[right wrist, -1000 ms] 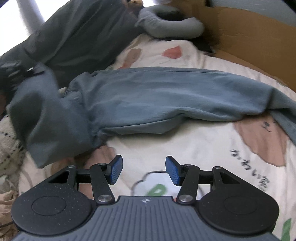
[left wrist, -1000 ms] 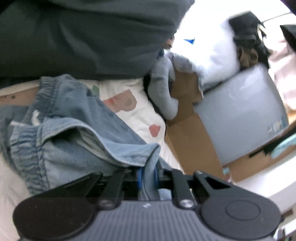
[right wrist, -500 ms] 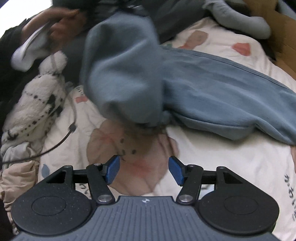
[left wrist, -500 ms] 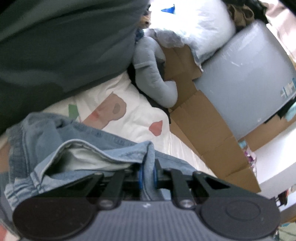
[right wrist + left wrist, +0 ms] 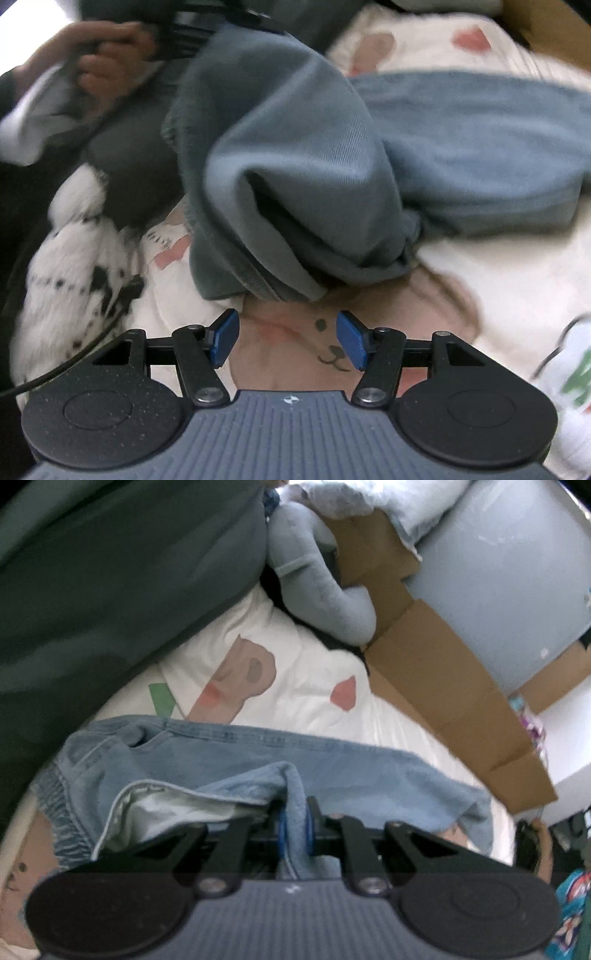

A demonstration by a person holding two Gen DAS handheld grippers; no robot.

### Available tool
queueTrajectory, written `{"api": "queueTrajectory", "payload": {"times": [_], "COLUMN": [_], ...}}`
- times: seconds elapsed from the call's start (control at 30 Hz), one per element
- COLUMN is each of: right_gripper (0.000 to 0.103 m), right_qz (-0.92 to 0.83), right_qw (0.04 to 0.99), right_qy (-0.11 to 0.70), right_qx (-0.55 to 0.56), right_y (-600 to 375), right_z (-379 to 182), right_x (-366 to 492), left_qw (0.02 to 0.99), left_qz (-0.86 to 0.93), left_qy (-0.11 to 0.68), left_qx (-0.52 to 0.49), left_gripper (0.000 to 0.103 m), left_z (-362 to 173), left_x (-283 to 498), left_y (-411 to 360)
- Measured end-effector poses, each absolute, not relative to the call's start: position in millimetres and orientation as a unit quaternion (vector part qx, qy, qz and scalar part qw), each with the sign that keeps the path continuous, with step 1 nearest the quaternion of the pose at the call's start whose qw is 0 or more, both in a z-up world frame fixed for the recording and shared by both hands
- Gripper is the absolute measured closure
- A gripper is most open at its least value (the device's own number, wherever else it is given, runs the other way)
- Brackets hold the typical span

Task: Fold clothes
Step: 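Grasp a pant leg with the right gripper while the left gripper holds the pants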

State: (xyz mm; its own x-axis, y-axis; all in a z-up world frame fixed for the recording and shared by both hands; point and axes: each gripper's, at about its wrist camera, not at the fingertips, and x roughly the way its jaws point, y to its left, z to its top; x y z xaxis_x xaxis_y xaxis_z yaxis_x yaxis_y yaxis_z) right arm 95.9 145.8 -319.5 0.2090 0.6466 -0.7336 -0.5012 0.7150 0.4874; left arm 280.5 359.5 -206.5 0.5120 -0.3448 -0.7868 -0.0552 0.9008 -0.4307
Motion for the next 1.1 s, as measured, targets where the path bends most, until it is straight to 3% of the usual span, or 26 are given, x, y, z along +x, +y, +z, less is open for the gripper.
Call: {"api": "queueTrajectory", "payload": {"times": [0.4, 0.53, 0.87, 0.93, 0.97, 1.0, 1.1], "right_gripper": [0.038, 0.034, 0.032, 0.044, 0.072, 0.083, 0.087], "right_qz": [0.295, 0.255, 0.316, 0.339, 0.355, 0.366, 0.378], "right_qw": [0.822, 0.845, 0.833, 0.826, 0.819, 0.815, 0.813], "right_qy": [0.487, 0.47, 0.454, 0.451, 0.449, 0.448, 0.443], "right_qx": [0.017, -0.003, 0.002, 0.016, 0.023, 0.015, 0.014], "right_y": [213, 221, 241, 238, 236, 236, 223], "right_z": [-352, -356, -363, -361, -359, -357, -347], "right_x": [97, 96, 114, 117, 117, 116, 114], "left_qw": [0.85, 0.851, 0.852, 0.852, 0.853, 0.853, 0.857], "left_qz": [-0.084, -0.076, -0.066, -0.066, -0.067, -0.066, -0.061], "left_qy": [0.474, 0.467, 0.458, 0.457, 0.456, 0.456, 0.448], "left_qx": [-0.214, -0.229, -0.246, -0.246, -0.245, -0.245, -0.249], "left_gripper": [0.092, 0.092, 0.092, 0.092, 0.092, 0.092, 0.092], "left_z": [-214, -219, -226, -226, -226, -226, -225], "left_x": [273, 271, 269, 269, 269, 268, 263], "left_y": [372, 378, 385, 386, 387, 387, 389]}}
